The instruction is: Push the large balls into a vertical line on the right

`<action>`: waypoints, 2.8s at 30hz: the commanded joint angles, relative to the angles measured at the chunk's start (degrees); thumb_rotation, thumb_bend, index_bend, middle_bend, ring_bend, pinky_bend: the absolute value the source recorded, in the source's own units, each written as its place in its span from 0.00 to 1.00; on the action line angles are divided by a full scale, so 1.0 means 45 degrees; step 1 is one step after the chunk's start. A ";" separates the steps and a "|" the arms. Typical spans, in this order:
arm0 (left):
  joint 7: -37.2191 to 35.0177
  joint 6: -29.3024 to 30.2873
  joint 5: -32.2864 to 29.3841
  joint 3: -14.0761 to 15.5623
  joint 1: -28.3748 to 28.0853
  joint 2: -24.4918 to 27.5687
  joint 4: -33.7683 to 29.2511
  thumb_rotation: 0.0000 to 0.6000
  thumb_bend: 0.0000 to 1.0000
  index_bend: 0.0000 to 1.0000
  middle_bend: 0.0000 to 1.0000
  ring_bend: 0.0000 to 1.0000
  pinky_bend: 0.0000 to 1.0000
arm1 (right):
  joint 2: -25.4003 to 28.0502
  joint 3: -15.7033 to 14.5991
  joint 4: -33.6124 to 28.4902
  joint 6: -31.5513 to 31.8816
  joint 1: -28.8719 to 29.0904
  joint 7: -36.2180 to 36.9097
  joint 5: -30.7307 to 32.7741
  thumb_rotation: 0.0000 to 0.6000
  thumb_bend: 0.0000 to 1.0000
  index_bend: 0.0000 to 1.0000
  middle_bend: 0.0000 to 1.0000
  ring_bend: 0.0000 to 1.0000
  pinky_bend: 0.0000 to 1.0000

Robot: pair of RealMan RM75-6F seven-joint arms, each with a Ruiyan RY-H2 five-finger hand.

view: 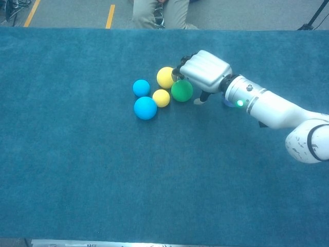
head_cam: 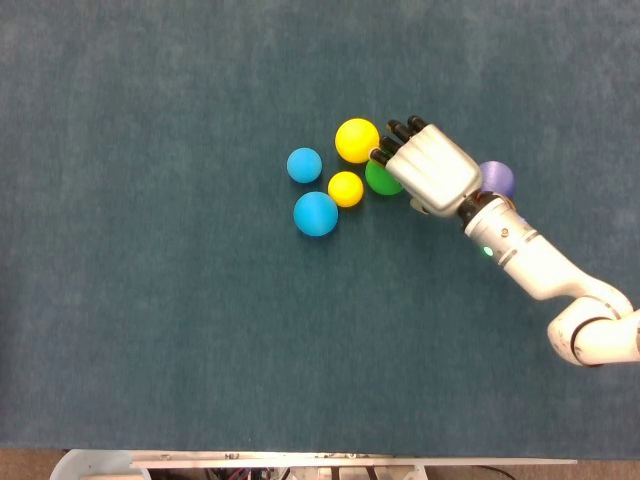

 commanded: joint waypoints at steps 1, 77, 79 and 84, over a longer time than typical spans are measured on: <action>-0.0078 -0.0110 -0.0017 0.0033 -0.0030 0.0015 0.0022 1.00 0.40 0.32 0.18 0.24 0.31 | -0.0092 -0.0046 0.0133 -0.0021 0.0010 0.0029 0.0015 1.00 0.00 0.35 0.40 0.22 0.32; -0.0650 -0.0456 0.0015 0.0150 -0.0120 -0.0001 0.0297 1.00 0.40 0.32 0.17 0.24 0.31 | -0.0871 0.0027 0.1573 0.0508 0.0300 0.1167 -0.0212 1.00 0.09 0.55 0.55 0.35 0.35; -0.0635 -0.0454 0.0030 0.0156 -0.0121 0.0002 0.0280 1.00 0.40 0.32 0.17 0.24 0.31 | -0.0807 0.0009 0.1503 0.0528 0.0268 0.1157 -0.0217 1.00 0.10 0.55 0.55 0.35 0.35; -0.0624 -0.0452 0.0055 0.0165 -0.0126 0.0004 0.0253 1.00 0.40 0.32 0.17 0.24 0.31 | -0.0637 -0.0018 0.1360 0.0621 0.0175 0.1188 -0.0242 1.00 0.10 0.55 0.56 0.36 0.36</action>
